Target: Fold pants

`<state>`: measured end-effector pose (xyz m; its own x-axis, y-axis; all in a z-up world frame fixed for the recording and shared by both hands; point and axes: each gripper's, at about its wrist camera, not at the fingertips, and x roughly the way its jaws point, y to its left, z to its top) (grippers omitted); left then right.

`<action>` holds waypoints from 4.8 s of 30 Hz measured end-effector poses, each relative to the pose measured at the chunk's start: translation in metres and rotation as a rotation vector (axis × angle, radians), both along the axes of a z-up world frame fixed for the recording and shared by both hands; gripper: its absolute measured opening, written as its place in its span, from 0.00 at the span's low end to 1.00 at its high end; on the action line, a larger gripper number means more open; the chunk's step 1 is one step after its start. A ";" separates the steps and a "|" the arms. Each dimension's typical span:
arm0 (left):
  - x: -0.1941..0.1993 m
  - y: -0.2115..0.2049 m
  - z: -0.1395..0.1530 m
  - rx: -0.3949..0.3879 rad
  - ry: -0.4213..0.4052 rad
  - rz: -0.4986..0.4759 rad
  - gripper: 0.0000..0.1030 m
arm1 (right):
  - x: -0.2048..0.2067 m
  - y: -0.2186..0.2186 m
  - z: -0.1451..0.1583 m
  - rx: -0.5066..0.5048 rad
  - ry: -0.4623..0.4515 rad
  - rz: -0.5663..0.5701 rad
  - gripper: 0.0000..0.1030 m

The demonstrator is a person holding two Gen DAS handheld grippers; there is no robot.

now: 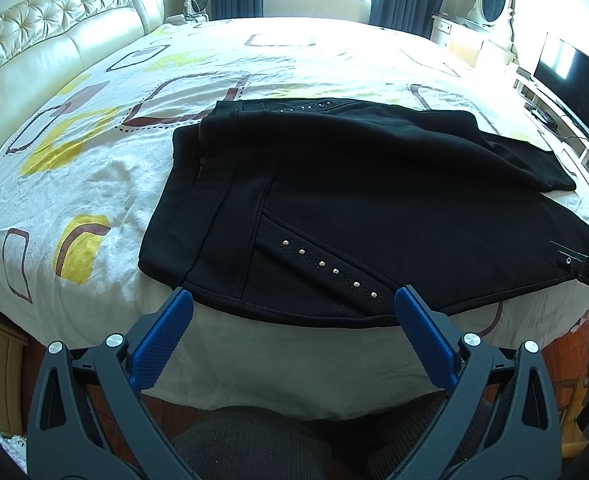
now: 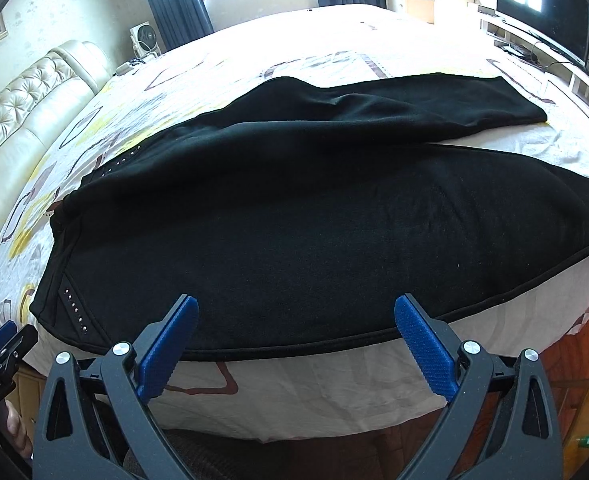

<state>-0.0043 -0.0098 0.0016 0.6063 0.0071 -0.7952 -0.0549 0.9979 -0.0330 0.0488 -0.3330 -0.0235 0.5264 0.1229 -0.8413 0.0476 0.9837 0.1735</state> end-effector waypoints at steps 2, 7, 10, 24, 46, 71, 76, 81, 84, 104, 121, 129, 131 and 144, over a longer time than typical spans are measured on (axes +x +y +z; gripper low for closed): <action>0.000 -0.001 0.000 0.001 0.000 -0.002 0.98 | 0.000 0.000 0.000 0.000 0.000 0.000 0.95; 0.000 -0.001 0.000 0.001 0.003 -0.001 0.98 | 0.001 0.000 -0.001 0.003 0.003 0.000 0.95; 0.000 -0.001 0.000 0.001 0.003 -0.001 0.98 | 0.001 0.000 -0.002 0.006 0.006 -0.001 0.95; 0.000 -0.001 0.000 0.001 0.003 -0.002 0.98 | 0.001 -0.001 -0.003 0.018 0.014 -0.004 0.95; 0.038 0.102 -0.034 -0.698 0.315 0.103 0.98 | 0.001 0.016 -0.001 0.041 0.028 0.082 0.95; 0.294 0.185 -0.074 -0.960 0.232 -0.247 0.98 | 0.032 0.051 -0.018 0.095 0.094 0.270 0.95; 0.304 0.198 -0.083 -1.066 0.217 -0.284 0.98 | 0.037 0.048 -0.024 0.129 0.114 0.274 0.95; 0.312 0.200 -0.086 -1.164 0.207 -0.278 0.98 | 0.039 0.045 -0.030 0.149 0.139 0.262 0.95; 0.309 0.182 -0.082 -1.113 0.240 -0.338 0.98 | 0.039 0.046 -0.031 0.152 0.140 0.265 0.95; 0.301 0.170 -0.103 -0.929 0.319 -0.307 0.07 | 0.051 0.040 -0.021 0.323 0.143 0.335 0.95; 0.313 0.179 -0.102 -0.897 0.297 -0.277 0.21 | 0.305 0.037 -0.016 -0.230 0.077 0.670 0.94; 0.317 0.174 -0.093 -0.794 0.251 -0.308 0.10 | 0.298 0.037 -0.037 -0.202 0.181 0.658 0.33; 0.314 0.168 -0.083 -0.744 0.216 -0.332 0.08 | 0.288 0.033 -0.024 -0.199 0.135 0.626 0.29; 0.229 0.158 0.004 -0.769 -0.041 -0.554 0.08 | 0.129 0.023 0.037 -0.351 -0.218 0.508 0.24</action>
<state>0.2243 0.1484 0.0060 0.3939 -0.8071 -0.4397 0.4361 0.5852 -0.6836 0.1781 -0.3101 0.0136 0.6384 0.1389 -0.7570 -0.4377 0.8746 -0.2086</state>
